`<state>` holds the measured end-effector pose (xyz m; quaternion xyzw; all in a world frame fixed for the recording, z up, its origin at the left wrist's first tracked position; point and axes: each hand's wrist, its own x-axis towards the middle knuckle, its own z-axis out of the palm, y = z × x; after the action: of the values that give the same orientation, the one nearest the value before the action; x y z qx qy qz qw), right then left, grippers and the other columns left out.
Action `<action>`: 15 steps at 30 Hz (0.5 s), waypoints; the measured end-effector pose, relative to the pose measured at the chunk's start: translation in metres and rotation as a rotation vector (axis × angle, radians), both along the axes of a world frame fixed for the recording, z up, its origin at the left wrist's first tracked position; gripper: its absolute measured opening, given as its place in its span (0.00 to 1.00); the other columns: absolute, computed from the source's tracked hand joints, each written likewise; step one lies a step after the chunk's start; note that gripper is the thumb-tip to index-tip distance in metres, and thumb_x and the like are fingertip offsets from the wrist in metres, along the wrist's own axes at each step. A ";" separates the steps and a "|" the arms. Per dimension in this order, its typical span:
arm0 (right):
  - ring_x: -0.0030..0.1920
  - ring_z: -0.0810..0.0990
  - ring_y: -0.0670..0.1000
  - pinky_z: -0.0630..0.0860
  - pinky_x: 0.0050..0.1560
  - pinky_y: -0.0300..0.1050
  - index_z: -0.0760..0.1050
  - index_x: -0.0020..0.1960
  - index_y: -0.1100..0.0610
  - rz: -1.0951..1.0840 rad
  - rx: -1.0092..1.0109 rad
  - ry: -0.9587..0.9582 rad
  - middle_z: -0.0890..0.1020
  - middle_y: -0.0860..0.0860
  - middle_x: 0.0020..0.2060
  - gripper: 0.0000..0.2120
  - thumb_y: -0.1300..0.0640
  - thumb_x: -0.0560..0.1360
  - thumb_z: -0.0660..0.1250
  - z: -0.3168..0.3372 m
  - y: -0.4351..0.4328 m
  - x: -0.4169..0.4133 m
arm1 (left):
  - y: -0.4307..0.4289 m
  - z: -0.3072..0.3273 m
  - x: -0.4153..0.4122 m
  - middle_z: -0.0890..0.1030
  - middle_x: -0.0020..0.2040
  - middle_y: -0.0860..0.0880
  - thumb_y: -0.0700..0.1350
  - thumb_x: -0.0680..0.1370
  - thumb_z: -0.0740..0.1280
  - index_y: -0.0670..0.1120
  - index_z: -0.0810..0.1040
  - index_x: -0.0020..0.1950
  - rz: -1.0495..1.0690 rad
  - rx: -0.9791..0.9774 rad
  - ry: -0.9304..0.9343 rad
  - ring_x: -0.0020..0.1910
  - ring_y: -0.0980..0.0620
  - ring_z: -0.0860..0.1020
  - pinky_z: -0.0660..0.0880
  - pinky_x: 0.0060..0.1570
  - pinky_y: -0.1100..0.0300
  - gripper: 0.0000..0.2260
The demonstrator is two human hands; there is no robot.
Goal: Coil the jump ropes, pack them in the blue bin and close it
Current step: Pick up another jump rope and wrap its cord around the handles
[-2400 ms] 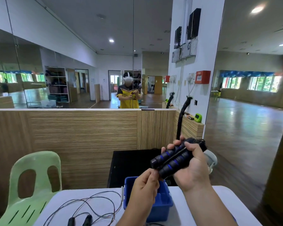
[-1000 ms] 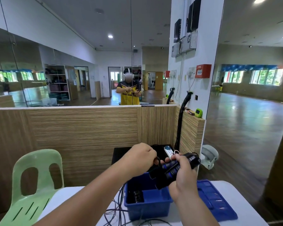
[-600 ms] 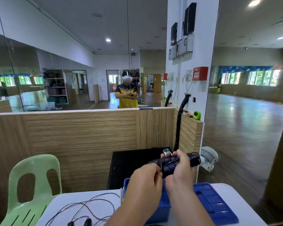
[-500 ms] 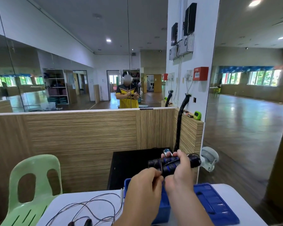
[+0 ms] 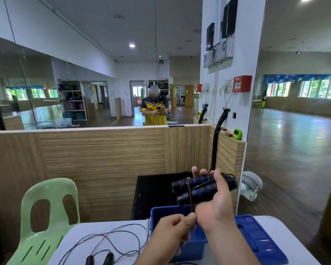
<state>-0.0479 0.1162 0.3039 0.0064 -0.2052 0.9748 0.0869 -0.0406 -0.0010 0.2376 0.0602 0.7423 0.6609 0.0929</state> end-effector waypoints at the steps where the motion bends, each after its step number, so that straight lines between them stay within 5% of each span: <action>1: 0.57 0.82 0.55 0.73 0.66 0.58 0.76 0.42 0.56 0.021 -0.011 0.020 0.85 0.52 0.37 0.14 0.51 0.83 0.62 0.006 -0.001 0.004 | 0.000 -0.002 -0.003 0.74 0.25 0.53 0.56 0.80 0.68 0.47 0.83 0.36 -0.024 -0.028 -0.011 0.24 0.58 0.67 0.62 0.25 0.65 0.18; 4: 0.58 0.83 0.56 0.73 0.65 0.60 0.83 0.34 0.55 0.101 0.005 0.084 0.85 0.52 0.39 0.22 0.50 0.83 0.61 0.016 -0.007 0.012 | 0.005 -0.017 -0.011 0.69 0.22 0.55 0.59 0.84 0.61 0.49 0.83 0.30 -0.056 -0.223 -0.076 0.21 0.60 0.65 0.62 0.28 0.63 0.26; 7: 0.55 0.83 0.56 0.74 0.63 0.60 0.83 0.31 0.55 0.157 0.000 0.107 0.82 0.51 0.39 0.23 0.50 0.82 0.62 0.014 -0.018 0.017 | 0.006 -0.031 -0.029 0.69 0.23 0.52 0.46 0.81 0.61 0.51 0.73 0.20 -0.048 -0.246 -0.061 0.25 0.54 0.65 0.64 0.35 0.58 0.27; 10: 0.54 0.82 0.56 0.74 0.65 0.59 0.82 0.31 0.56 0.149 -0.055 0.091 0.81 0.52 0.39 0.24 0.50 0.82 0.62 0.014 -0.022 0.016 | 0.011 -0.032 -0.037 0.67 0.23 0.54 0.47 0.69 0.58 0.51 0.68 0.21 -0.120 -0.263 -0.036 0.30 0.50 0.63 0.61 0.41 0.52 0.15; 13: 0.52 0.83 0.56 0.75 0.61 0.59 0.81 0.32 0.56 0.115 -0.078 0.053 0.81 0.52 0.38 0.22 0.50 0.82 0.63 0.019 -0.017 0.010 | 0.014 -0.031 -0.023 0.70 0.27 0.51 0.56 0.74 0.63 0.51 0.70 0.27 -0.092 -0.207 -0.006 0.33 0.47 0.68 0.66 0.42 0.56 0.17; 15: 0.51 0.84 0.56 0.75 0.62 0.60 0.78 0.39 0.56 0.093 -0.096 0.042 0.80 0.51 0.39 0.15 0.50 0.81 0.65 0.021 -0.013 0.007 | 0.012 -0.043 -0.022 0.71 0.26 0.54 0.57 0.79 0.64 0.51 0.70 0.27 -0.102 -0.181 0.014 0.28 0.54 0.70 0.67 0.36 0.62 0.21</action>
<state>-0.0404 0.1036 0.3250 0.0320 -0.1557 0.9862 0.0461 -0.0631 0.0105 0.1951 0.0939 0.7956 0.5851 0.1262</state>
